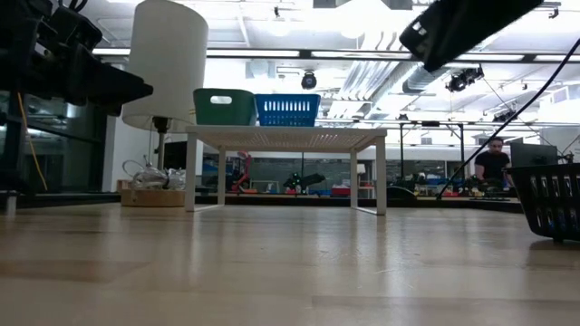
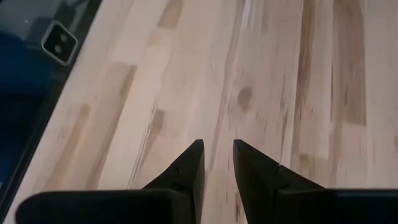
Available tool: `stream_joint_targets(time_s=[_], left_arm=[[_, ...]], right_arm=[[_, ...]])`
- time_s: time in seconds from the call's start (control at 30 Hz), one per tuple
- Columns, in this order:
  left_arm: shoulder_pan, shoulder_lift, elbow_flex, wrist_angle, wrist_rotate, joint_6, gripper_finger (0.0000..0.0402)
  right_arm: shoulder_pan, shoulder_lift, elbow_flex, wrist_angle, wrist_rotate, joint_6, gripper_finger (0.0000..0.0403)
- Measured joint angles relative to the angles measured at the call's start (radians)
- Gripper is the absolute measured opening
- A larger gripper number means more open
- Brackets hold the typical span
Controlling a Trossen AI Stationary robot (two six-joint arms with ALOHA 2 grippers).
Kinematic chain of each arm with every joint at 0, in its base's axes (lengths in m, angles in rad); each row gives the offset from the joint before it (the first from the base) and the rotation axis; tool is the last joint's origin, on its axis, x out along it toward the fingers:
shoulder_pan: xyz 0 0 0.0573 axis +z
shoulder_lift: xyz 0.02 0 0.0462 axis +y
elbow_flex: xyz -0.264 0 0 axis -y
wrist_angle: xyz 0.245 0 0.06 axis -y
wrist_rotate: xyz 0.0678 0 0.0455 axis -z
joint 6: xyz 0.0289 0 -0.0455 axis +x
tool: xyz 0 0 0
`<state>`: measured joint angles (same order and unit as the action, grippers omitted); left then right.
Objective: Pick & Place Office Desk Supplies
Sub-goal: Put the black bin with spring rubber bands on the shelf
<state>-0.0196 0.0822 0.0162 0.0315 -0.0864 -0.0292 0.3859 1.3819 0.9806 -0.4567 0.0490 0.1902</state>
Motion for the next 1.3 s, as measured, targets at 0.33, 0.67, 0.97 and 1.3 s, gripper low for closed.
stream_joint_targets(time_s=[0.33, 0.67, 0.97, 1.3], left_arm=[[0.0, 0.0, 0.0, -0.001, 0.0, 0.0, 0.0126], [0.0, 0.0, 0.0, -0.001, 0.0, 0.0, 0.0126], [0.0, 0.0, 0.0, -0.001, 0.0, 0.0, 0.0126], [0.0, 0.0, 0.0, -0.001, 0.0, 0.0, 0.0126]], right_arm=[[0.019, 0.0, 0.0, -0.091, -0.004, 0.107, 0.0073], [0.17, 0.0, 0.0, -0.092, 0.028, 0.146, 0.0073], [0.347, 0.0, 0.0, -0.103, 0.085, 0.21, 0.0073], [0.454, 0.0, 0.0, -0.192, 0.076, 0.269, 0.0073]])
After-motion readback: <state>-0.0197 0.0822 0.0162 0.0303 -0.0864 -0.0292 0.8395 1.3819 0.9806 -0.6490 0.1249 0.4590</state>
